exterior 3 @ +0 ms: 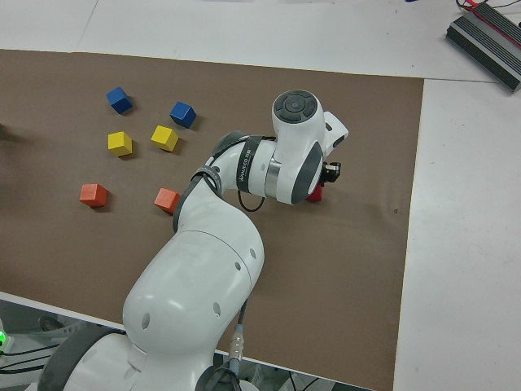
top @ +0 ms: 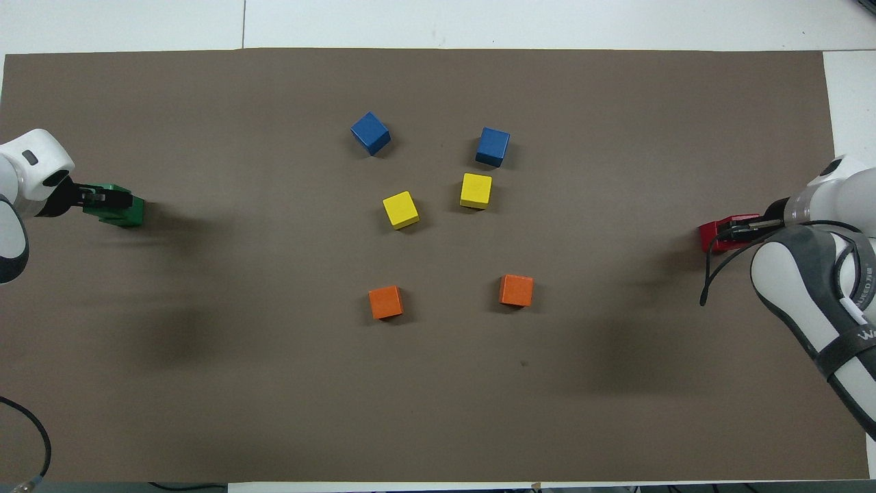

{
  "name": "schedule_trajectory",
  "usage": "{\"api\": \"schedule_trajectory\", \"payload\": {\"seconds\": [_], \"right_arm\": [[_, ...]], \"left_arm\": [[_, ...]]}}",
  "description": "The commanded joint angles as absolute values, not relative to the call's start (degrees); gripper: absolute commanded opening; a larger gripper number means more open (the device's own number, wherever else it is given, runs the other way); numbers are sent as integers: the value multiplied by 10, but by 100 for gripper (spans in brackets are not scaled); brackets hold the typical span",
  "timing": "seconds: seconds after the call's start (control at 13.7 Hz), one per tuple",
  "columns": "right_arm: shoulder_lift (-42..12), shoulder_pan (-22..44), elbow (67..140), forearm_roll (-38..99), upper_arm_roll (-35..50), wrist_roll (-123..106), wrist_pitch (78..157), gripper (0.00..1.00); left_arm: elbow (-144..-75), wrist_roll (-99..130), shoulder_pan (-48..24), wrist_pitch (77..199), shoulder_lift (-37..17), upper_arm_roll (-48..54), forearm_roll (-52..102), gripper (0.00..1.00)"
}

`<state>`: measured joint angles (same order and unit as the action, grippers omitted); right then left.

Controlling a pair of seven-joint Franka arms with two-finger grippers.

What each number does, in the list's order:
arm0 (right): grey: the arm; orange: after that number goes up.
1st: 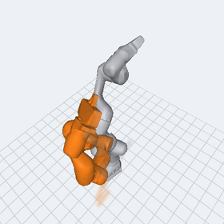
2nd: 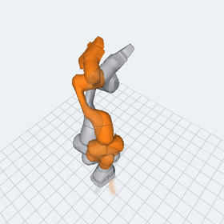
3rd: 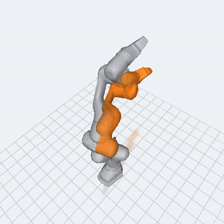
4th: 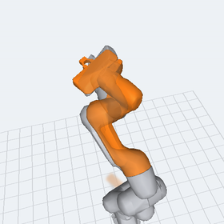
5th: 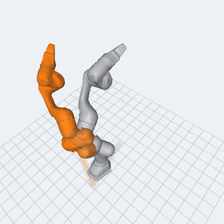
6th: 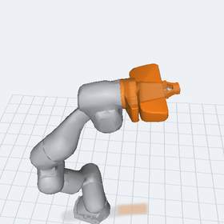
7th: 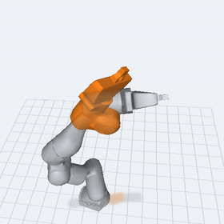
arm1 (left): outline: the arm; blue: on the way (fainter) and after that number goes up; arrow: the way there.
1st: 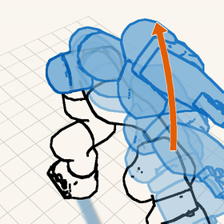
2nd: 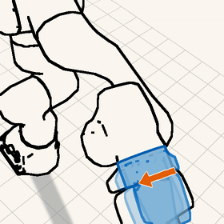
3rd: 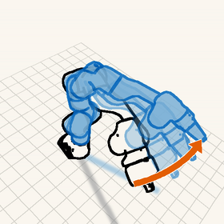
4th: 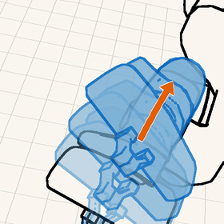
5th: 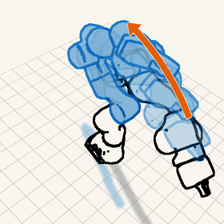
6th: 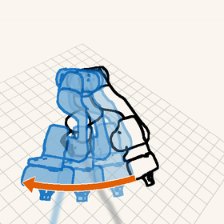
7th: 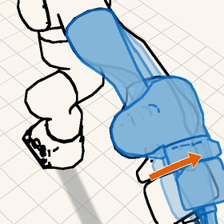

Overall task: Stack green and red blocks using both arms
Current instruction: 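Lower the green block onto the other green block and open the left gripper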

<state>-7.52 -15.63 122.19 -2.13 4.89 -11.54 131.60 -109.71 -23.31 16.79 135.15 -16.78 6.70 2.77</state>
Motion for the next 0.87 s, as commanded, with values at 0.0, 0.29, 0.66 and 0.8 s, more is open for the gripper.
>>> {"api": "schedule_trajectory", "payload": {"seconds": [0.0,0.29,0.66,0.8], "right_arm": [[-72,-168,1233,-27,56,-127,1330,0],[-72,-168,1233,-27,56,-126,1331,0],[-72,-167,1233,-27,56,-120,1331,56],[-72,-167,1233,-27,56,-120,1331,93]], "left_arm": [[-1107,-235,167,1352,-152,64,33,100],[-1060,-231,165,1294,-154,64,34,100],[-945,-196,154,1121,-131,66,33,100],[-926,-142,130,1071,-104,66,25,100]]}}
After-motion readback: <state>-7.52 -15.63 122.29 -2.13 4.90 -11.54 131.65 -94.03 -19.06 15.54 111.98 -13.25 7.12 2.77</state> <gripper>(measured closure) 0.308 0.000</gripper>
